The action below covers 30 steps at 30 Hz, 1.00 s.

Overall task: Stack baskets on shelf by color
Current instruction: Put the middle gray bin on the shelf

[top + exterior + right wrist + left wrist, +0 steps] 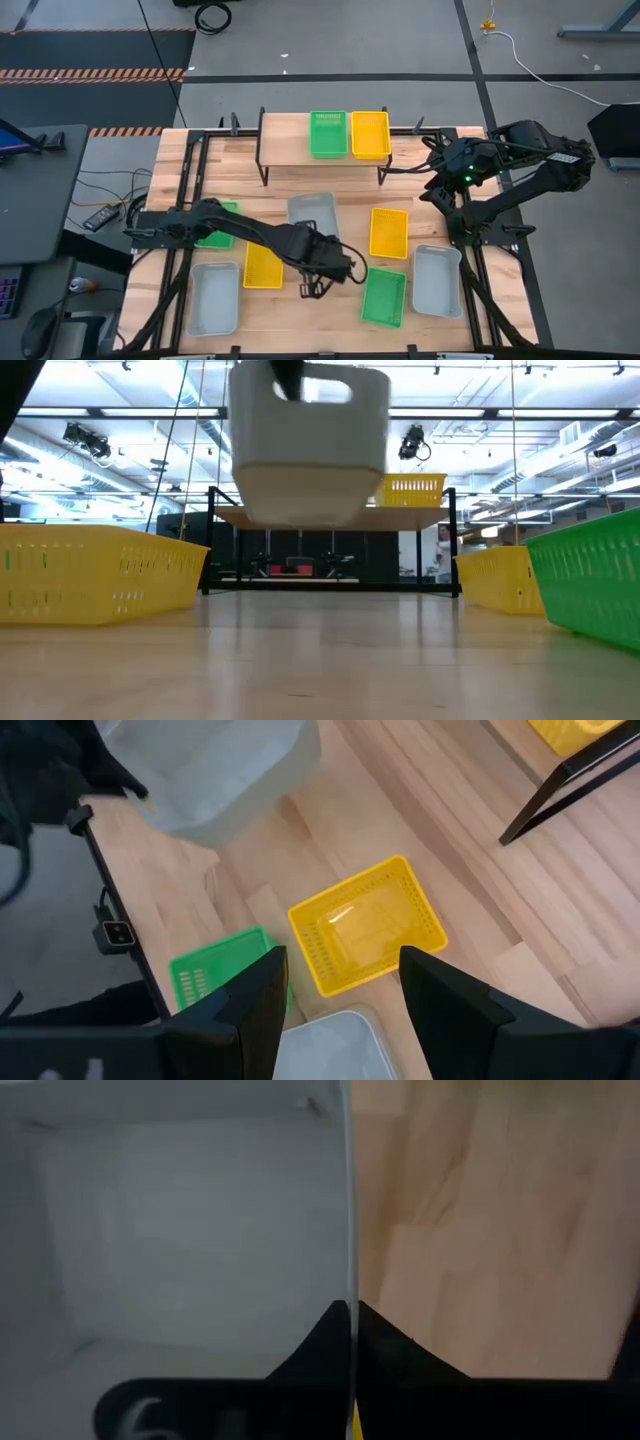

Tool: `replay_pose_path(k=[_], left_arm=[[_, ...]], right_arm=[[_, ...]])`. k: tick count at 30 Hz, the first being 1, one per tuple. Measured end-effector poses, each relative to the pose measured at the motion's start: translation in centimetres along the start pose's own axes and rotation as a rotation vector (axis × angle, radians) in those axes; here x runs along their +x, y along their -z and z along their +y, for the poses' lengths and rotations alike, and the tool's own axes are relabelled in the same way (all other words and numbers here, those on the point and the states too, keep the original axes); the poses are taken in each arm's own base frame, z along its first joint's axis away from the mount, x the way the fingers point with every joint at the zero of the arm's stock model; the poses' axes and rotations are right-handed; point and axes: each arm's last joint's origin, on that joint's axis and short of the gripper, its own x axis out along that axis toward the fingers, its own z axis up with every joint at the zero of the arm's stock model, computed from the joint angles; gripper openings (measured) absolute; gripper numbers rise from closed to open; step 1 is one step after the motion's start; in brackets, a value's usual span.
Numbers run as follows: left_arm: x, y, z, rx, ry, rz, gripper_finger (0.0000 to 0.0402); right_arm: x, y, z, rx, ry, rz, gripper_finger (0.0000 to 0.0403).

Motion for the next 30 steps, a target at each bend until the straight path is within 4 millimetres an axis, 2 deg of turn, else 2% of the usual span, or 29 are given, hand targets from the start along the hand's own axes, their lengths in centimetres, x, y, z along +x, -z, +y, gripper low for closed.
replay_pose_path(k=[8, 14, 20, 30], left_arm=[[-5.0, 1.3, 2.3, -0.062, -0.045, -0.15, 0.0002], [-8.5, 2.3, 5.2, -0.012, -0.054, -0.238, 0.0002], [-11.8, 3.5, 9.4, -0.003, -0.095, -0.322, 0.0007], [-15.3, 5.8, 16.5, 0.045, -0.194, -0.388, 0.0007]], right_arm=[[0.0, -0.1, 0.0, 0.0, 0.006, -0.014, 0.02], [0.0, -0.1, 0.0, -0.001, 0.008, -0.015, 0.02], [0.0, -0.1, 0.0, -0.004, 0.008, -0.016, 0.02], [0.0, -0.1, 0.0, -0.009, 0.015, -0.021, 0.02]])
